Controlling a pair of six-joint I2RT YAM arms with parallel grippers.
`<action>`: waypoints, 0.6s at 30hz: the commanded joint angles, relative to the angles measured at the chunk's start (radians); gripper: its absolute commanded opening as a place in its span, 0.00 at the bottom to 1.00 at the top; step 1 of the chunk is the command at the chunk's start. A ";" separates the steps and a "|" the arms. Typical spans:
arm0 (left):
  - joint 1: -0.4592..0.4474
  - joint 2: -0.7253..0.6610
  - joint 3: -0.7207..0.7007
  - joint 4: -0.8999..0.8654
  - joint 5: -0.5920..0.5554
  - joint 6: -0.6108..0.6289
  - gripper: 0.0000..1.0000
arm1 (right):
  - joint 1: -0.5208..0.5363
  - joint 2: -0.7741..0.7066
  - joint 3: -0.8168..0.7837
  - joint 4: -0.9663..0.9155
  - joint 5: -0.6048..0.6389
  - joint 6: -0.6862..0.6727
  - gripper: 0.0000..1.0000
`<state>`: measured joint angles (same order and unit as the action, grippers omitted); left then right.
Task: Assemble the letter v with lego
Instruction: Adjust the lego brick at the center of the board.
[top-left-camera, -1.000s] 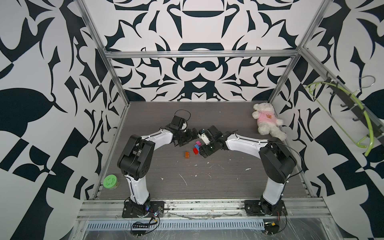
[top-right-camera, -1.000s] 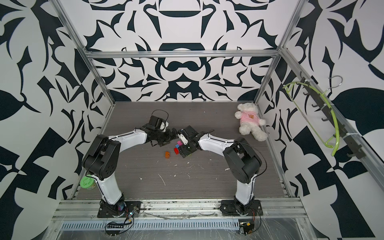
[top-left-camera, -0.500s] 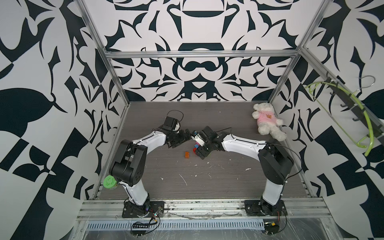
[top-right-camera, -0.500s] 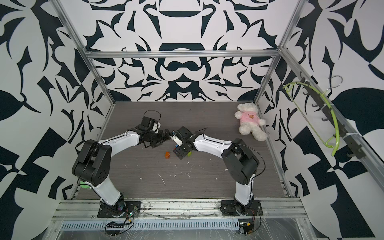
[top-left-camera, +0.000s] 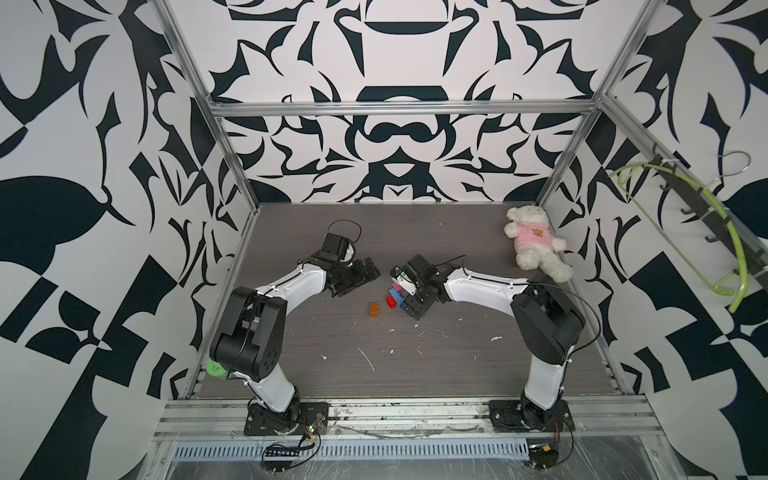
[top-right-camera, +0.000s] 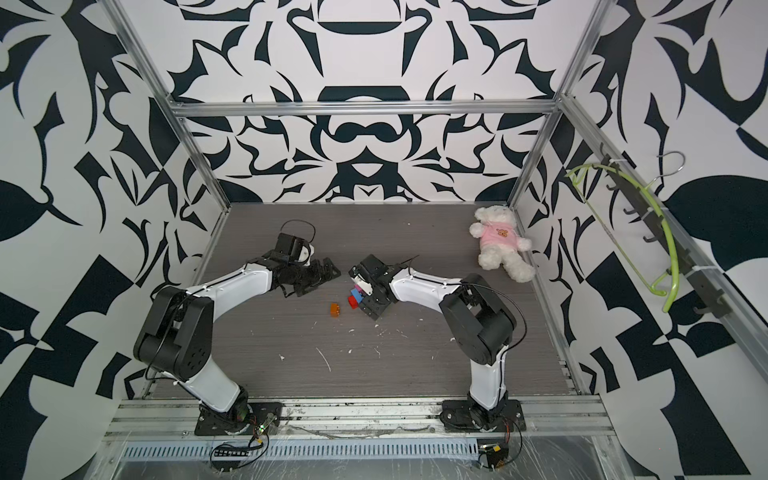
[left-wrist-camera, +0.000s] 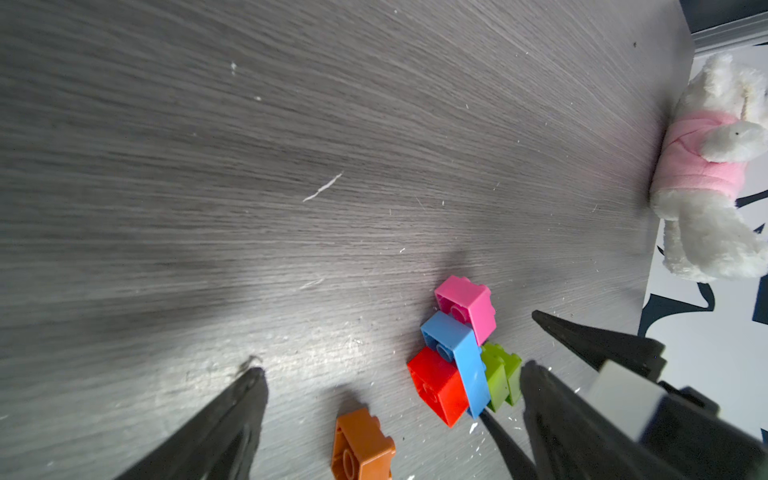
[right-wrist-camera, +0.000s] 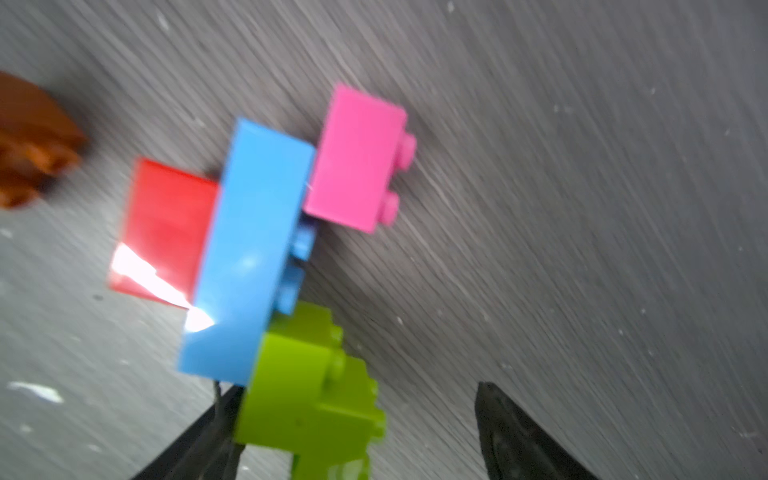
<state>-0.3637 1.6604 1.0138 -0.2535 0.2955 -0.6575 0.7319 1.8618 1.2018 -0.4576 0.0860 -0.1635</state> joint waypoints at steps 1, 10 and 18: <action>0.006 -0.027 -0.023 -0.027 -0.004 0.020 0.99 | -0.015 -0.052 -0.009 -0.041 0.041 -0.042 0.87; -0.009 -0.062 -0.058 -0.046 -0.019 0.032 1.00 | -0.111 -0.096 -0.028 0.003 0.028 -0.045 0.87; -0.061 -0.072 -0.108 -0.055 -0.057 0.022 1.00 | -0.113 -0.161 -0.077 0.036 -0.055 -0.052 0.87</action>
<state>-0.4225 1.6165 0.9287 -0.2825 0.2546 -0.6388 0.6060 1.7718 1.1534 -0.4381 0.0864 -0.2081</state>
